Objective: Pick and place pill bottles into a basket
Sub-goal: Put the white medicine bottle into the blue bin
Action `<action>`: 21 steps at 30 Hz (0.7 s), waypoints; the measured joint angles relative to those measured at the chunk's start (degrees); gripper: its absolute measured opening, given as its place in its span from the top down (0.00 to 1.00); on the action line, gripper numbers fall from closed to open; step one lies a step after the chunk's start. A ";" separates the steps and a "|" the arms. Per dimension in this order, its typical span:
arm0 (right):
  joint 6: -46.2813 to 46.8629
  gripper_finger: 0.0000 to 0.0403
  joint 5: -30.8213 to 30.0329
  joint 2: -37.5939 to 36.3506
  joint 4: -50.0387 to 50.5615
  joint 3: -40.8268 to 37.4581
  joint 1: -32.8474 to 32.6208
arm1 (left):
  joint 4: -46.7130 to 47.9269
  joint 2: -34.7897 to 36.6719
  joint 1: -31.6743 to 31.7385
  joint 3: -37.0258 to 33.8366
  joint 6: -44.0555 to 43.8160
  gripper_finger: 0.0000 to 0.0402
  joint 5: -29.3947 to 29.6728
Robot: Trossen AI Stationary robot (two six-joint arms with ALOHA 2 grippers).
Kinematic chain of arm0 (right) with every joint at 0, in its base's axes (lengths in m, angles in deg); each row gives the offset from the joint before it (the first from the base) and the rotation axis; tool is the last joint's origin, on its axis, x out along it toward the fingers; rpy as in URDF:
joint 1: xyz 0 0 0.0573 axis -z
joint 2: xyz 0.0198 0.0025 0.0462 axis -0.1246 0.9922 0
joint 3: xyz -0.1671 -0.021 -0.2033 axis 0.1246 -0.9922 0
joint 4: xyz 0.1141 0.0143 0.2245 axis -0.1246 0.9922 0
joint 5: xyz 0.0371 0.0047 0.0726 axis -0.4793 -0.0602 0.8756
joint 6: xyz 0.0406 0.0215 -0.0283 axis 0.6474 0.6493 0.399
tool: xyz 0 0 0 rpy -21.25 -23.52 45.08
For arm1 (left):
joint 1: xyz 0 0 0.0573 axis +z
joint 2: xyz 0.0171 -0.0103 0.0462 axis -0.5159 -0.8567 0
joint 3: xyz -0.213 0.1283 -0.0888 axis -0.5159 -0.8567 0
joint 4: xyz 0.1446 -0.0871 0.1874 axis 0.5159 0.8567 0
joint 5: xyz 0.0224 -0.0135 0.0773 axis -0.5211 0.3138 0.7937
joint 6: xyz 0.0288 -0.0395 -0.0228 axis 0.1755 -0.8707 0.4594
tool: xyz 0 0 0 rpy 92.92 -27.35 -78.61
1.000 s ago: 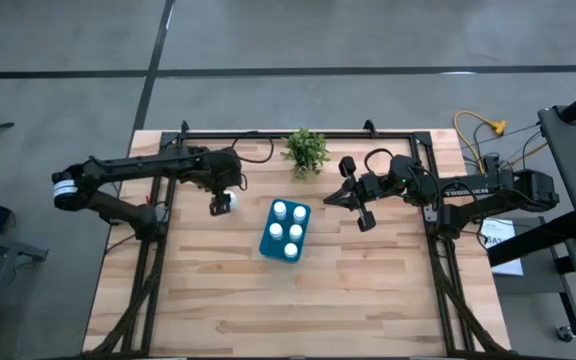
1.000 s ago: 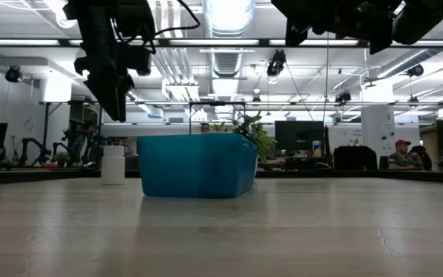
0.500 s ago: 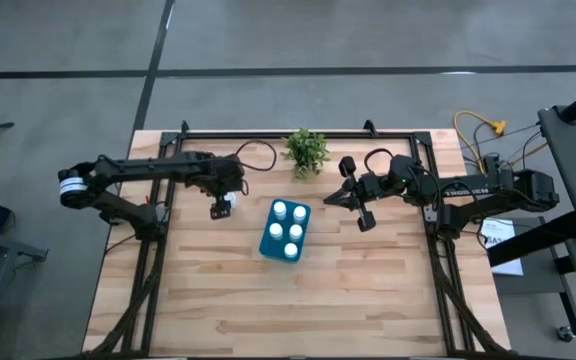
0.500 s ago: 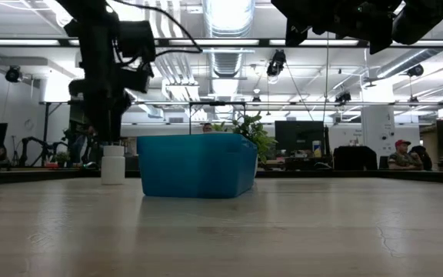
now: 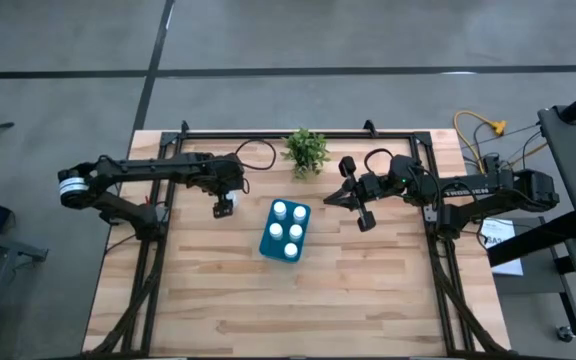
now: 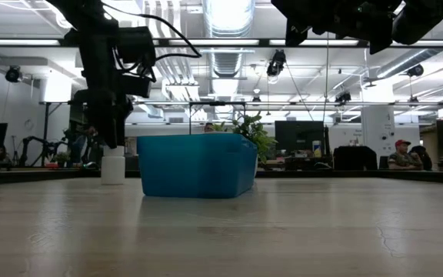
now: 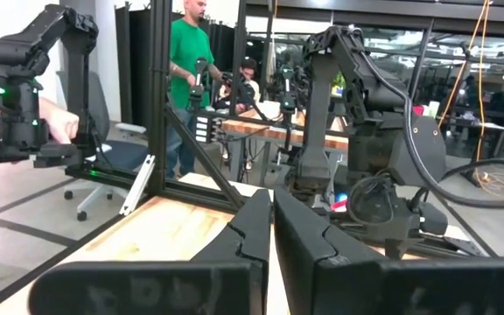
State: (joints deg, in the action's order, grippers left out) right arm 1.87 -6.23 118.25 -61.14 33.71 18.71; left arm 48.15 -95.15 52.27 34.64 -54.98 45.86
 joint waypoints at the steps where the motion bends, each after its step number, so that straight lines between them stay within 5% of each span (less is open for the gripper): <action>1: 0.00 0.98 0.02 0.00 0.00 0.00 -0.01 | 0.05 -0.02 0.17 -0.02 0.04 0.26 0.01; 21: 0.06 0.98 0.02 0.00 0.04 0.00 0.00 | -1.53 -6.90 0.93 -0.02 1.13 0.27 -0.55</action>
State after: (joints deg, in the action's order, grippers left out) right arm 1.93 -6.21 118.25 -61.09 33.71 18.71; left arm 46.62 -102.05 53.20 34.62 -53.85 45.31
